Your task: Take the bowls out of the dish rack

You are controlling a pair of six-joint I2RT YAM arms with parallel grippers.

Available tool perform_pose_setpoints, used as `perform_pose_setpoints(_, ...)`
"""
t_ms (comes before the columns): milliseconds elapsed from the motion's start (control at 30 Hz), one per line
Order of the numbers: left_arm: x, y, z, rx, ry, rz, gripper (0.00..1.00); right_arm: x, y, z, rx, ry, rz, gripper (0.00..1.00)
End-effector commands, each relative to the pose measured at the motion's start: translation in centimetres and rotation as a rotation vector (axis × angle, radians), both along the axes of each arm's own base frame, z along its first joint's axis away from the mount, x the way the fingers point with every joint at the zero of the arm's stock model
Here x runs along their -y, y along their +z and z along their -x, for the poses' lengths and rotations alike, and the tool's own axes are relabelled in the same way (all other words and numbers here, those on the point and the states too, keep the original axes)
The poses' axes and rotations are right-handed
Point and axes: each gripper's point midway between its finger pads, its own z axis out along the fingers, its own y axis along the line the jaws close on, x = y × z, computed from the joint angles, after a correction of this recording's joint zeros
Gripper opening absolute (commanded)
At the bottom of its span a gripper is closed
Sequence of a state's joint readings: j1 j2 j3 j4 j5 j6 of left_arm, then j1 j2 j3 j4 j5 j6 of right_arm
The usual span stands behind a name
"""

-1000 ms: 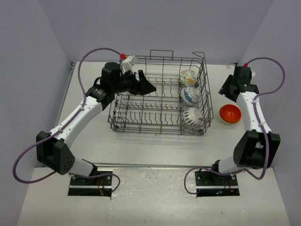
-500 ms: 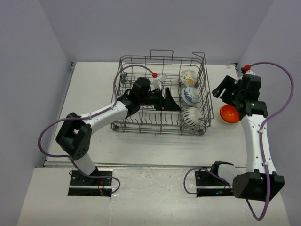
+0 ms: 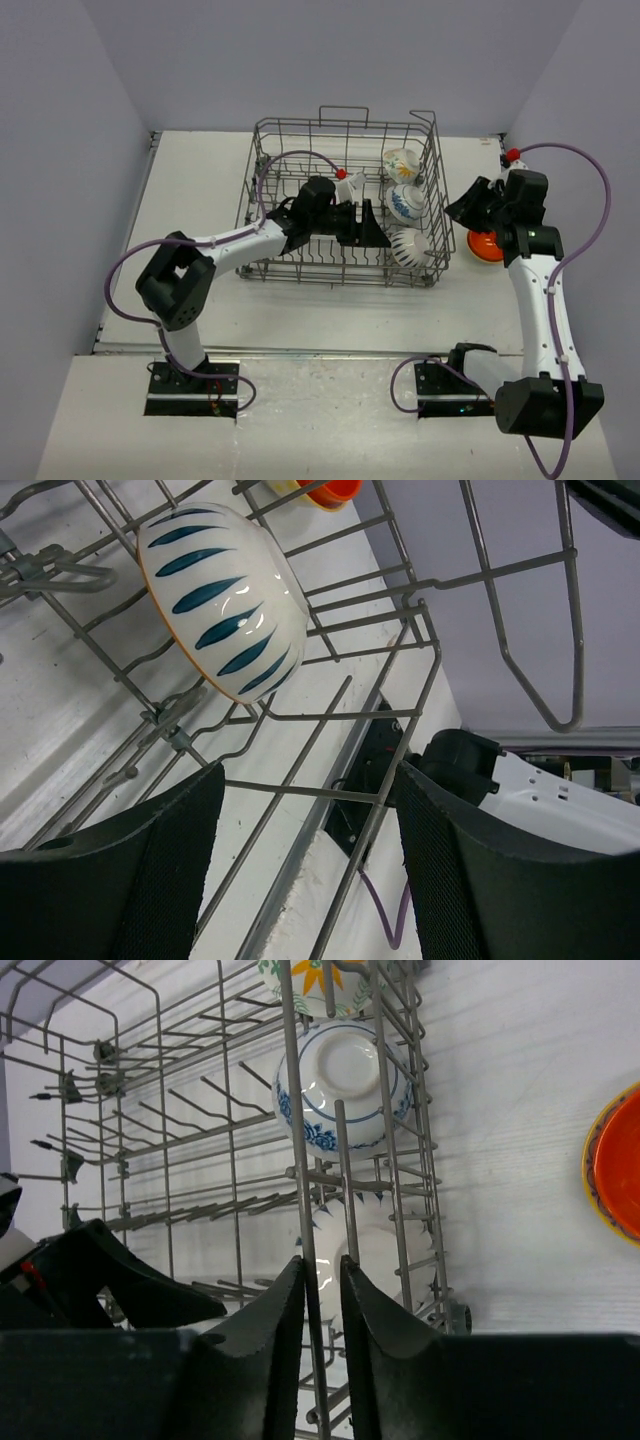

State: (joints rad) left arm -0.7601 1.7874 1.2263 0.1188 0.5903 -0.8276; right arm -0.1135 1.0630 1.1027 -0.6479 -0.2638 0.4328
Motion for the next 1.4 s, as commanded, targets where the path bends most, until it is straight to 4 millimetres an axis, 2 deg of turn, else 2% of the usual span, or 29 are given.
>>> perform_pose_setpoints(0, 0.8, 0.9, -0.8, 0.035, 0.004, 0.034, 0.69, -0.1, 0.8, 0.0, 0.042, 0.004, 0.003, 0.19)
perform_pose_setpoints(33, 0.9, 1.0, -0.8, 0.036, 0.003, 0.036, 0.69, -0.1, 0.7, 0.0, 0.039, 0.004, 0.002, 0.1)
perform_pose_setpoints(133, 1.1, 0.6, -0.7, 0.03, -0.002, 0.035, 0.69, -0.3, 0.0, -0.2, 0.024, 0.011, -0.001, 0.0)
perform_pose_setpoints(300, 1.3, -0.1, -0.6, 0.017, -0.007, 0.025, 0.69, -0.5, -0.5, -0.2, 0.012, 0.014, -0.004, 0.0)
perform_pose_setpoints(500, 1.8, -0.4, -0.1, 0.004, -0.025, 0.04, 0.7, -0.9, 0.3, -0.4, 0.025, 0.025, -0.003, 0.0)
perform_pose_setpoints(767, 2.4, -0.7, 0.3, -0.015, -0.004, 0.083, 0.65, -1.4, -0.3, -0.4, 0.014, 0.04, -0.001, 0.0)
perform_pose_setpoints(1067, 4.0, -2.4, 1.2, -0.054, 0.012, 0.07, 0.64, -1.8, -0.4, -0.1, 0.016, 0.047, 0.001, 0.0)
perform_pose_setpoints(1200, 4.3, -3.0, 1.5, -0.041, 0.079, 0.062, 0.65, -1.9, -0.5, 0.0, 0.015, 0.05, 0.0, 0.0)
perform_pose_setpoints(1233, 4.3, -2.6, 1.3, -0.023, 0.099, 0.073, 0.65, -1.9, -0.4, 0.0, 0.02, 0.05, 0.0, 0.0)
perform_pose_setpoints(1267, 3.9, -3.3, 1.3, -0.025, 0.121, 0.064, 0.65, -1.9, -0.4, 0.0, 0.023, 0.05, 0.001, 0.0)
perform_pose_setpoints(1333, 3.9, -2.8, 0.9, 0.008, 0.172, 0.082, 0.64, -2.0, -0.7, 0.1, 0.016, 0.056, 0.001, 0.0)
perform_pose_setpoints(1367, 3.7, -3.3, 0.9, 0.012, 0.186, 0.075, 0.64, -2.0, -0.7, 0.0, 0.019, 0.058, 0.001, 0.0)
